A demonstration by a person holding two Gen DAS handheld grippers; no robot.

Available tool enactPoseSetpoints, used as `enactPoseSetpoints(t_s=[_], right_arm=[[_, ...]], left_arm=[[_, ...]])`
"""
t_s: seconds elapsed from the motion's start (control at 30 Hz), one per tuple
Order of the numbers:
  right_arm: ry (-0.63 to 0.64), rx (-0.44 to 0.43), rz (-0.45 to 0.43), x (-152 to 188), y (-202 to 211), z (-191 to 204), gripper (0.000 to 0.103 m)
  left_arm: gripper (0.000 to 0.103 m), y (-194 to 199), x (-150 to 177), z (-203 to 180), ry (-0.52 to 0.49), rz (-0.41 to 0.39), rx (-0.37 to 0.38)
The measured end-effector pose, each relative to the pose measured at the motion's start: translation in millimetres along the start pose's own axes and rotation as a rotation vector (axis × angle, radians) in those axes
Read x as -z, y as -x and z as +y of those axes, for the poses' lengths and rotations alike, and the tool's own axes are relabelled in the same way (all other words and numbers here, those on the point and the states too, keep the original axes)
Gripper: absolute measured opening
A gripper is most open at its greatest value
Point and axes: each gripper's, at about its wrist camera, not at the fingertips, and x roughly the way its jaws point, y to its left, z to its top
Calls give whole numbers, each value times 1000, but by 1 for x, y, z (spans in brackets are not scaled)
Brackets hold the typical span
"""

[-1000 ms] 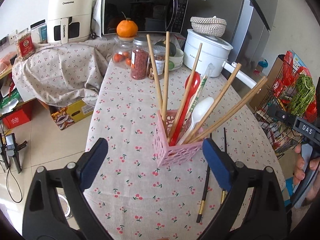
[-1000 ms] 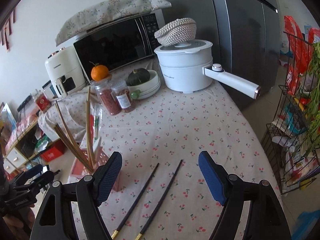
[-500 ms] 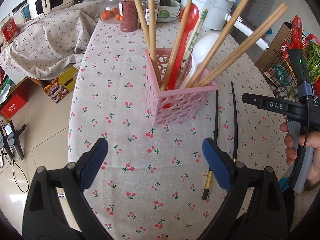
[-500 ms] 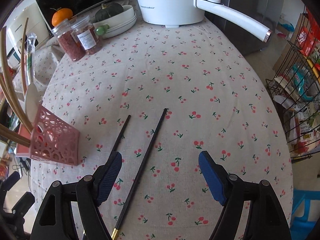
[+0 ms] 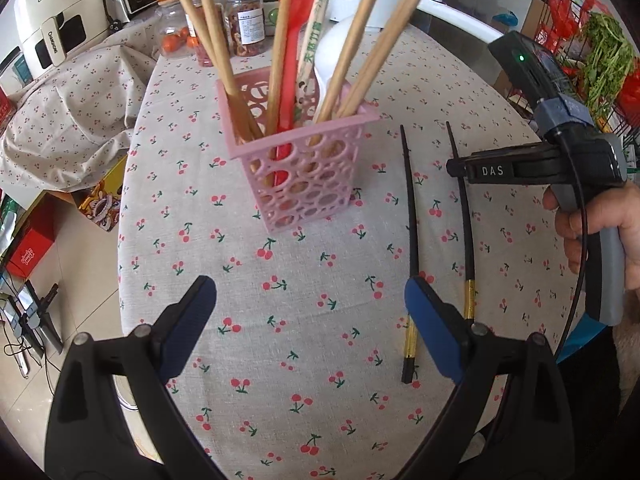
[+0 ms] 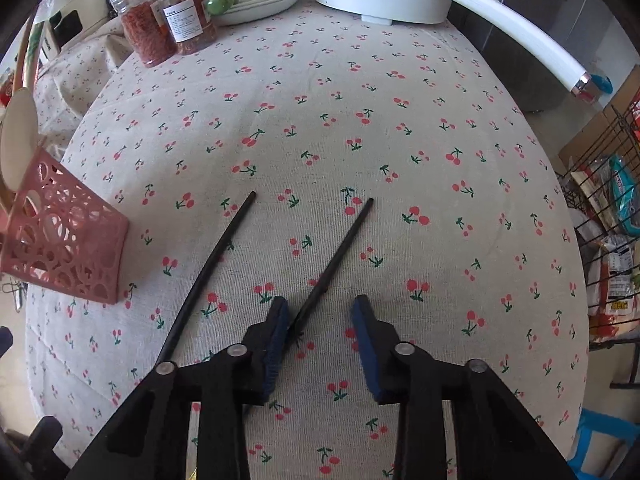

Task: Organize utensils
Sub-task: 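Grasp a black chopstick with the right tool while the left tool grasps the other, then lift both black chopsticks up toward the pink basket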

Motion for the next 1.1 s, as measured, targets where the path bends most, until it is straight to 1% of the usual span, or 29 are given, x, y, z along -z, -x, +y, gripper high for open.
enactPoseSetpoints(t_s=[0.07, 0.2, 0.27, 0.37, 0.4, 0.47, 0.5, 0.57, 0.67, 0.7, 0.77, 0.83, 0.87, 0.97, 1.0, 1.03, 1.07, 1.1], right_arm=[[-2, -30, 10, 4, 3, -8, 14], [-63, -87, 34, 12, 7, -30, 8], [-86, -92, 37, 21, 11, -46, 6], [-98, -80, 16, 27, 22, -65, 6], [-106, -87, 8, 29, 27, -72, 6], [-127, -103, -5, 33, 34, -86, 6], [-132, -105, -11, 35, 38, -93, 6], [-144, -109, -18, 40, 42, -104, 6], [-168, -117, -20, 44, 43, -118, 6], [-176, -119, -21, 45, 44, -123, 6], [-191, -129, -31, 48, 48, -131, 6], [-202, -146, -47, 47, 55, -136, 6], [-204, -155, -58, 48, 60, -138, 6], [-206, -176, -82, 48, 70, -140, 6], [-204, -180, -86, 48, 72, -140, 6], [-201, -182, -89, 48, 73, -140, 6], [-197, -185, -92, 48, 74, -139, 6], [-194, -187, -94, 48, 75, -138, 6]], left_arm=[[95, -2, 1, -10, -34, 6, 11], [95, -6, 2, -33, -96, 17, 35], [95, -7, 0, -47, -121, 22, 55], [94, -9, -7, -68, -146, 20, 82], [93, -11, -10, -75, -156, 22, 91], [82, -16, -19, -89, -166, 24, 101], [79, -20, -23, -94, -163, 26, 105], [68, -30, -35, -103, -152, 38, 105], [58, -46, -56, -109, -105, 45, 74], [57, -50, -63, -111, -89, 44, 56], [49, -60, -78, -112, -67, 38, 10], [46, -68, -90, -110, -52, 39, -42], [42, -73, -95, -108, -41, 49, -63], [36, -88, -104, -99, -4, 86, -103], [35, -92, -105, -97, 2, 103, -109], [32, -97, -104, -95, 3, 126, -110], [26, -102, -102, -94, 4, 157, -103], [22, -102, -100, -93, 18, 138, -76]])
